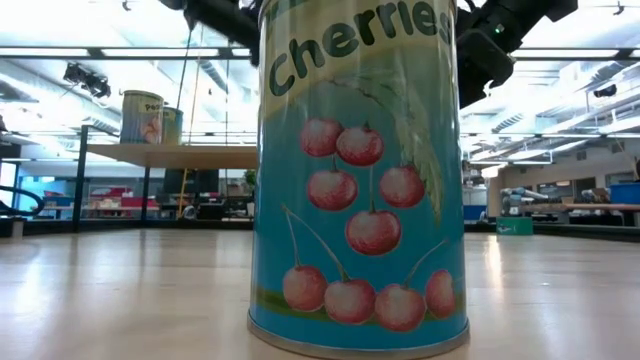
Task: Pick and place cans onto a shelf
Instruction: Put the top canned cherries on the shelf
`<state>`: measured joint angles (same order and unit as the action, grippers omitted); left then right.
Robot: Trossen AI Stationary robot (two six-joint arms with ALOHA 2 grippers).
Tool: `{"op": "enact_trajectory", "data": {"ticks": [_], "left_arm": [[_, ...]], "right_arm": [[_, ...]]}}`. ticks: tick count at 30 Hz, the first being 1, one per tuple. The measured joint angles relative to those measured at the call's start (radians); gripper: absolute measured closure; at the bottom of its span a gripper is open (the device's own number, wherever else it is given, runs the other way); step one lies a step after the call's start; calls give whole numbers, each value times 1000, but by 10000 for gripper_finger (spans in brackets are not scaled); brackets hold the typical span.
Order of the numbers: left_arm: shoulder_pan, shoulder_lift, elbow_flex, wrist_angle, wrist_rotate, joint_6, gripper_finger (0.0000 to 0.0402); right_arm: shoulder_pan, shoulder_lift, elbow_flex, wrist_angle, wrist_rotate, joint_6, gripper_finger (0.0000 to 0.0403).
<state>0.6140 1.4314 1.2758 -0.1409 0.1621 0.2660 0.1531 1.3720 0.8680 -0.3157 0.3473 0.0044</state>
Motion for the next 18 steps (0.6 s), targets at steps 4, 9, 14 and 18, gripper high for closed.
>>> {"op": "enact_trajectory", "data": {"ticks": [4,9,14,18], "left_arm": [[134,37,0,-15,208,58,81],[208,116,0,-14,347,88,80],[221,205,67,-46,382,108,80],[224,260,191,-166,383,172,80]], "right_arm": [[-9,0,0,-5,0,0,35],[-29,0,0,0,0,3,35],[-58,0,0,15,0,8,35],[-80,0,0,26,-4,38,35]]}}
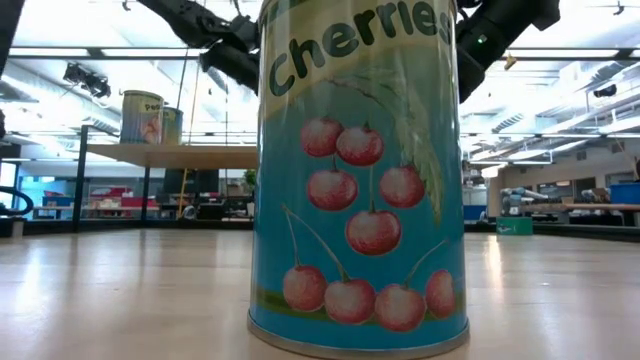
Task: Pick and place cans onto a shelf
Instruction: Put the top canned cherries on the shelf
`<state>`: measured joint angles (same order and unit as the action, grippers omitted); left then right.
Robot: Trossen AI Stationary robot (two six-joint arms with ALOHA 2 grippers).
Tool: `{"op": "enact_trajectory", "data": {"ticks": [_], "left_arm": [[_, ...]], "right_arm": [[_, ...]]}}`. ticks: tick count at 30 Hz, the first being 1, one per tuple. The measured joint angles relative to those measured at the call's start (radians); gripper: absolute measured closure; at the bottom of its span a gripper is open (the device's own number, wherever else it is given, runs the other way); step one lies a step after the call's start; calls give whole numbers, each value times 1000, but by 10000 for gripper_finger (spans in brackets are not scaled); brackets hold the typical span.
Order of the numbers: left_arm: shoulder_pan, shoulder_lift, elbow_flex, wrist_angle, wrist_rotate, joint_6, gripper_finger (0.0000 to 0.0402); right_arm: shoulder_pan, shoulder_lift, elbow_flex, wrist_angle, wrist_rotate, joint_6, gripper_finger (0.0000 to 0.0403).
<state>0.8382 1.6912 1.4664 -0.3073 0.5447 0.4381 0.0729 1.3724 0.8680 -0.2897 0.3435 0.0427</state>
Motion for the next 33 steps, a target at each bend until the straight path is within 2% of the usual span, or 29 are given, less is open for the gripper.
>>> {"op": "enact_trajectory", "data": {"ticks": [3,9,17,21,29,33], "left_arm": [[6,35,45,-70,4,25,80],[7,85,45,-74,18,31,79],[-4,88,45,-72,18,31,69],[-13,88,45,-77,-42,53,48],[-36,89,46,-77,-120,104,43],[-37,89,63,-91,-125,105,42]], "right_arm": [[-6,0,0,0,-4,16,35],[-5,0,0,12,-5,18,35],[-5,0,0,12,-6,18,35],[-5,0,0,11,-6,18,35],[-5,0,0,11,-6,18,35],[-5,0,0,12,-6,18,35]]}}
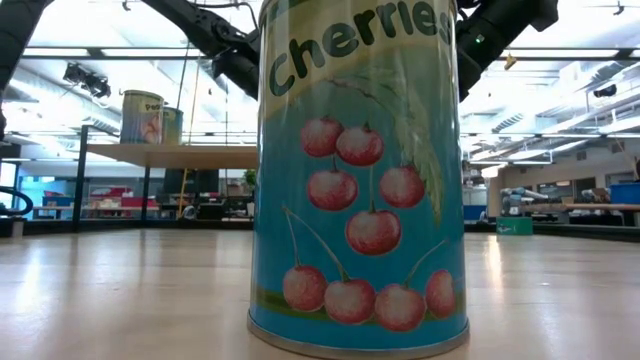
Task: Pick and place cans onto a shelf
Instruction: Put the top canned cherries on the shelf, then put the canned cherries aligned with the other canned cherries on the shelf
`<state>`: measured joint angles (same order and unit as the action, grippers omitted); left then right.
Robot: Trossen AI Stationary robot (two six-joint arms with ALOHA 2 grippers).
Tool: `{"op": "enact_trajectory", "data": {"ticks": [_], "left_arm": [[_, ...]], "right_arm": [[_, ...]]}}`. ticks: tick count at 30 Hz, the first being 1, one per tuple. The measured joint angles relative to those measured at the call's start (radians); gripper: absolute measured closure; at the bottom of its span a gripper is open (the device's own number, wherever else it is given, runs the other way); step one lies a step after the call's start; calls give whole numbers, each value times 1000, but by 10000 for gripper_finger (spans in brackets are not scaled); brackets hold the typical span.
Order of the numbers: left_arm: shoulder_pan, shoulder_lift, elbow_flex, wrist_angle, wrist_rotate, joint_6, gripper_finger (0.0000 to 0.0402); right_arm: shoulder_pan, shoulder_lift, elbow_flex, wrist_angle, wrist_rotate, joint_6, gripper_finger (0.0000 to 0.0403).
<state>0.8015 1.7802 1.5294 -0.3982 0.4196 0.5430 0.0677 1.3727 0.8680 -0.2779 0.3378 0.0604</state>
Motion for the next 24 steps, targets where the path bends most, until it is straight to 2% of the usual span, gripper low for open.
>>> {"op": "enact_trajectory", "data": {"ticks": [13,19,21,24], "left_arm": [[-17,0,134,-124,-12,5,42],[-34,-1,281,-253,-40,-5,42],[-49,-7,340,-325,-1,-23,42],[-79,-36,383,-404,116,-74,42]], "right_arm": [[0,0,0,0,0,-10,35],[-3,-10,0,-7,3,-16,35],[-7,-31,8,-33,6,-16,35],[-12,-59,43,-90,8,-9,35]]}}
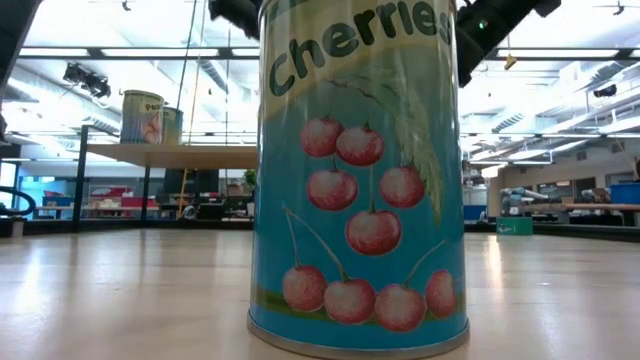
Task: Pick and place cans onto a shelf
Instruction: Put the canned cherries aligned with the other canned cherries on the shelf
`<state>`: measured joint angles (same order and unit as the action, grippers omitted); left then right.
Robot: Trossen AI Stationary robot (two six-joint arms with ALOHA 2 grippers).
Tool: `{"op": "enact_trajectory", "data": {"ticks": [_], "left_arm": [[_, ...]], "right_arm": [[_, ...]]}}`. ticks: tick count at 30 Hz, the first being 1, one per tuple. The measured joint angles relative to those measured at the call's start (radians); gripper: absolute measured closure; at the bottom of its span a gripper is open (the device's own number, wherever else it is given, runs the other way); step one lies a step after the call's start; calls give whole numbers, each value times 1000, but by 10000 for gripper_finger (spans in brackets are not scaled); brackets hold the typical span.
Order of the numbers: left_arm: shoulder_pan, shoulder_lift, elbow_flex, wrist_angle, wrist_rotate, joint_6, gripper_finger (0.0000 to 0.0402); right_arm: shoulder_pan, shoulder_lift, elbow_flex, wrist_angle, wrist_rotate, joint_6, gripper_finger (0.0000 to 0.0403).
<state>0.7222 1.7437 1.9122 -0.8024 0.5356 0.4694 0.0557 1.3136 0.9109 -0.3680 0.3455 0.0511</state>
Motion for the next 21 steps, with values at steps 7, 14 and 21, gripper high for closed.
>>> {"op": "enact_trajectory", "data": {"ticks": [7,14,21], "left_arm": [[-148,-109,-92,-35,94,-84,42],[-407,-226,-298,79,-107,-144,43],[-640,-340,-579,378,-340,-306,43]], "right_arm": [[75,-24,86,-170,10,65,36],[241,5,196,-450,51,256,44],[448,15,251,-643,17,529,48]]}}
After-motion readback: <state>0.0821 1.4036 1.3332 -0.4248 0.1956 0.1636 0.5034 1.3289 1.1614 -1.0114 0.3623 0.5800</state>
